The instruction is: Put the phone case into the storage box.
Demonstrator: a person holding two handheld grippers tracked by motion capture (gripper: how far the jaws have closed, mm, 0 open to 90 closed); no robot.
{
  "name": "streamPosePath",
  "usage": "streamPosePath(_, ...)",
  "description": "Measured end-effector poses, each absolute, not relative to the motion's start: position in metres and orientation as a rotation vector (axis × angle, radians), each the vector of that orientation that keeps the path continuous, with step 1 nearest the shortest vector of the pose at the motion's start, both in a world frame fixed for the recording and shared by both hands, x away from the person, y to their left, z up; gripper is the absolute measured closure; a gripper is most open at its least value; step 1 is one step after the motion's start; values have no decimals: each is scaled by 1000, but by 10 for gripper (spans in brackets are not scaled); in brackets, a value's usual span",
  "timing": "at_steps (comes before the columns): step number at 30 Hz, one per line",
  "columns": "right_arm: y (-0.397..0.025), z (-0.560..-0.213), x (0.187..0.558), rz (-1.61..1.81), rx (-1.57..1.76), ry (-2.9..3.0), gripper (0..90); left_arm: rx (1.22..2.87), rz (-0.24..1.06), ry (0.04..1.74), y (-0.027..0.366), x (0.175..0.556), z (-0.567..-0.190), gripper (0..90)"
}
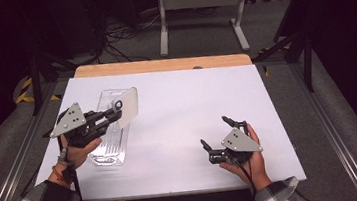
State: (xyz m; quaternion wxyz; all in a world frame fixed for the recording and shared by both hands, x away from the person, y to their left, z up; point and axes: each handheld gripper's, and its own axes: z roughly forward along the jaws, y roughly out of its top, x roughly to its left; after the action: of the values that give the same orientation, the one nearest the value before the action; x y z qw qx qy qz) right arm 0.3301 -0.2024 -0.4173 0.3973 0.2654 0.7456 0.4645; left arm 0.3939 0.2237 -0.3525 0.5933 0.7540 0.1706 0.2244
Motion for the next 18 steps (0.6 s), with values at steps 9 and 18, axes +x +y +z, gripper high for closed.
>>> streamPosePath(9,-202,-418,330,1170,668,1896,63,1760,529,417,233,399,-353,813)
streamPosePath(18,-201,-419,331,1163,665,1905,63,1765,538,449,242,406,-355,813)
